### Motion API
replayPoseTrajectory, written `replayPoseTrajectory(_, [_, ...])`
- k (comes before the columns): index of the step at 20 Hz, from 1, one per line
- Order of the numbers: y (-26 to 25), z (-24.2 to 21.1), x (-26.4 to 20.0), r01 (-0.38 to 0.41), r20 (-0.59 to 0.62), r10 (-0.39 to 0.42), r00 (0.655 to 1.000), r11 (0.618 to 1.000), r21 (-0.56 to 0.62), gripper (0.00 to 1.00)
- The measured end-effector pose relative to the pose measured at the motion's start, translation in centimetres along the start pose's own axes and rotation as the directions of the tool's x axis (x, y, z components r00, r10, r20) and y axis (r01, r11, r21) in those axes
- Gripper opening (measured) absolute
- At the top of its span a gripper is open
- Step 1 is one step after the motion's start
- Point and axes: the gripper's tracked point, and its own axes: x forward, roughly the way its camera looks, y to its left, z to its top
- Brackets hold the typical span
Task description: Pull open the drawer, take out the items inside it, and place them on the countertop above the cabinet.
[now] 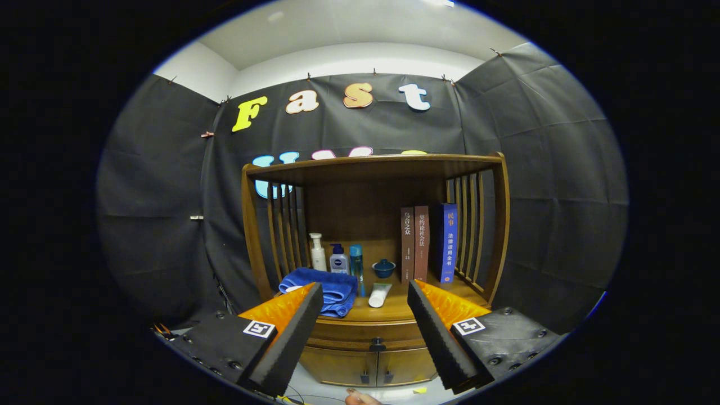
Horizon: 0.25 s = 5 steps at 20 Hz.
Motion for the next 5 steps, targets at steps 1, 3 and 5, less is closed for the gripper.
replayPoseTrajectory(1, [-0.02,0.05,-0.08,0.0,0.0,0.0,1.0,1.0,-0.001,0.99])
replayPoseTrajectory(3, [0.04,0.15,-0.14,-0.004,0.0,0.004,1.0,1.0,0.0,0.99])
replayPoseTrajectory(5, [0.07,0.4,-0.18,-0.007,0.001,0.007,1.0,1.0,0.0,0.99])
